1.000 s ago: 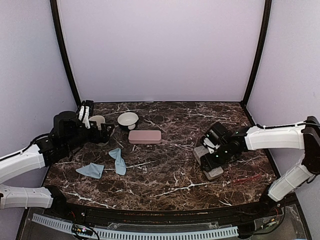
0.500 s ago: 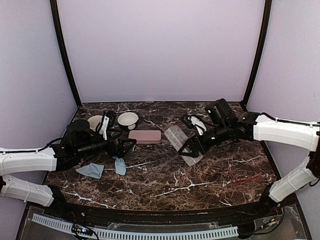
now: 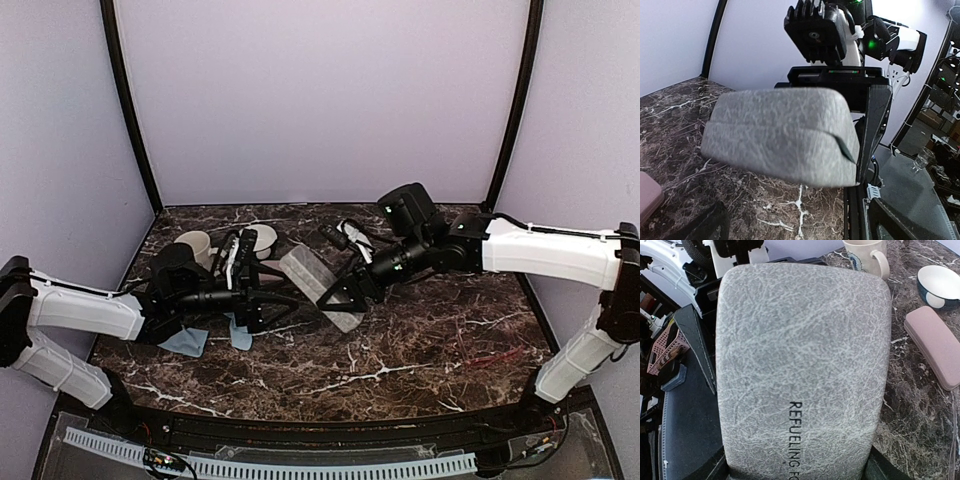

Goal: Organize the sunglasses
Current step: Pass from the right arm to the left

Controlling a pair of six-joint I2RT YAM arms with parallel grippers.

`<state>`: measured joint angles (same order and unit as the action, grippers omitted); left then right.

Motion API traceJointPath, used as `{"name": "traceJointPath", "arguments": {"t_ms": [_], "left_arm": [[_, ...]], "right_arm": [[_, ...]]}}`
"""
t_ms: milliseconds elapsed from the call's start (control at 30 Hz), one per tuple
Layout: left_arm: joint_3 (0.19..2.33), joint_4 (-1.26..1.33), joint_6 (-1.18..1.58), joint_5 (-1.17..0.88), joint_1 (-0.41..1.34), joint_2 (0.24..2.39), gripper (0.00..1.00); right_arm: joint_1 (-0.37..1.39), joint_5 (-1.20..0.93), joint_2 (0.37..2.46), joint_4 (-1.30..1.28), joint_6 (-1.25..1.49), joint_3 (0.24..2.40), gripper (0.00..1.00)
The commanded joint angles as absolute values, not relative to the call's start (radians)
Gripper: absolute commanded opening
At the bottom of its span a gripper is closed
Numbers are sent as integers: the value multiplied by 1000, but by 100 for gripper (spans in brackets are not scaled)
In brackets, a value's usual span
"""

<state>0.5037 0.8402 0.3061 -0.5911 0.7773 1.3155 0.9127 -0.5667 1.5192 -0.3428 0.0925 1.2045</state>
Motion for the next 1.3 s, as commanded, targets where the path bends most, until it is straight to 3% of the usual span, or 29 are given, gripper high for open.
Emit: {"name": "traceJointPath", "arguments": {"t_ms": [0,800,967,1267], "left_arm": [[504,1028,378,-705,781,1348,99],[559,1170,472,-824,781,1446,98],[561,1172,477,-833,781,1453,90],[551,1194,491,-835,781,1459,64]], "right_arm": [[935,-626,1527,-260,69,1235,43],[957,-740,1544,-237,36,1234,40],[957,-736,1542,-237,32,1229,40],[957,-720,1546,-218,45,1210,40]]}}
